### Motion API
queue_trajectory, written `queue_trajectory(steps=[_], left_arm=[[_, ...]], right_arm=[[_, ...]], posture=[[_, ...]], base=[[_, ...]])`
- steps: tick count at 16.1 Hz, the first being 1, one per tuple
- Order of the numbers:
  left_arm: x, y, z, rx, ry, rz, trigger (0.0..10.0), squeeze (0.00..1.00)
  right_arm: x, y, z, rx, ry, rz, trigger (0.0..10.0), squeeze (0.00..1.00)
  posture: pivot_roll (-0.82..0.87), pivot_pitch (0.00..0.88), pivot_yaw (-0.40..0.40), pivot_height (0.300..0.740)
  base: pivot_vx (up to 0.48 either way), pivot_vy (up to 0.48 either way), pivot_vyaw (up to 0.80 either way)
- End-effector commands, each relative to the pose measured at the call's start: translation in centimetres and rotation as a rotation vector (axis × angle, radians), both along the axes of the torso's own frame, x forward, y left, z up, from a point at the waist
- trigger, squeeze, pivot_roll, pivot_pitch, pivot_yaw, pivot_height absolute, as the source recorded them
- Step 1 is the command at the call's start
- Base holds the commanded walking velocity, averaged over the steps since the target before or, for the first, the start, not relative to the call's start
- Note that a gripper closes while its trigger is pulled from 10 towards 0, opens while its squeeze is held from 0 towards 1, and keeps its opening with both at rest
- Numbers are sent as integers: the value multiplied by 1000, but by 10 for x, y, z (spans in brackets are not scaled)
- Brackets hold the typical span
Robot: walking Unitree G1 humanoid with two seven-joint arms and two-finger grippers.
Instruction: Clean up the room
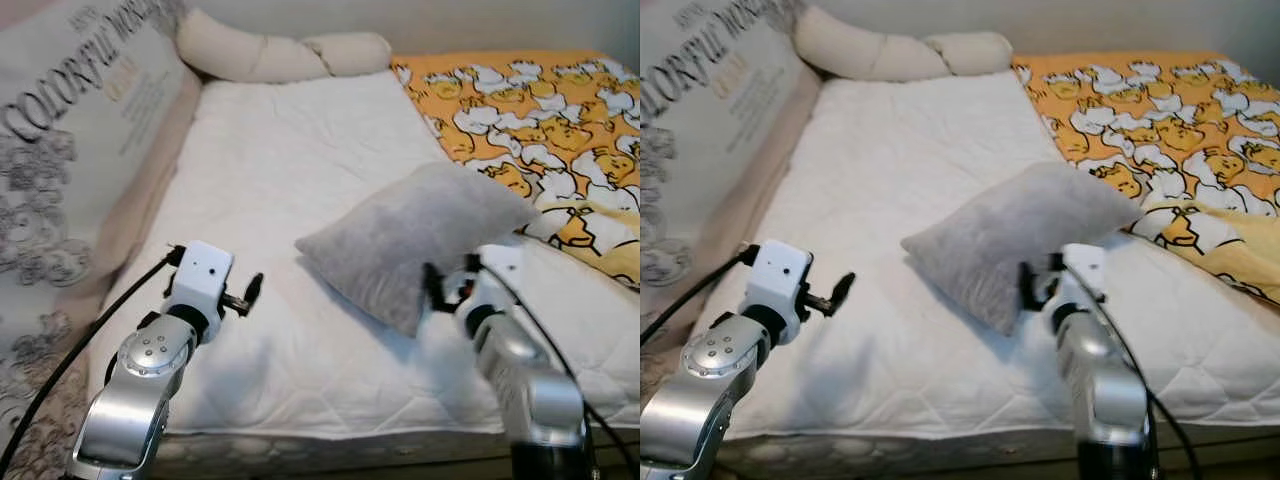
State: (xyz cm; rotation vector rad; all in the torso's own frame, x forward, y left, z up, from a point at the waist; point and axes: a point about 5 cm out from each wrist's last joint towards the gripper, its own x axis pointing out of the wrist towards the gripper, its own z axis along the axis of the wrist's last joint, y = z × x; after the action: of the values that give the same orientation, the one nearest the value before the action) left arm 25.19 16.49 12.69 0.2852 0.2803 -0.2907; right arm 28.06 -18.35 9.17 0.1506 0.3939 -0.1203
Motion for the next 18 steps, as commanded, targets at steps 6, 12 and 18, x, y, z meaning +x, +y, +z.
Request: queue_trajectory(steps=[6,12,18], left_arm=[[9,-13,8,10,5,-225,10000,0],[4,-14,6,17,23,-267,10000,0],[2,-16,5,17,25,-275,10000,0]], right_arm=[[44,-5,-12,210,96,-165,10000,1000],[74,16,-23,514,203,-135,10000,0],[81,34,-21,630,187,-58,0,0]], posture=[[-98,0,52,740],[-78,0,50,740],[-71,0,42,740]], base=[[0,0,0],[0,0,0],[0,0,0]])
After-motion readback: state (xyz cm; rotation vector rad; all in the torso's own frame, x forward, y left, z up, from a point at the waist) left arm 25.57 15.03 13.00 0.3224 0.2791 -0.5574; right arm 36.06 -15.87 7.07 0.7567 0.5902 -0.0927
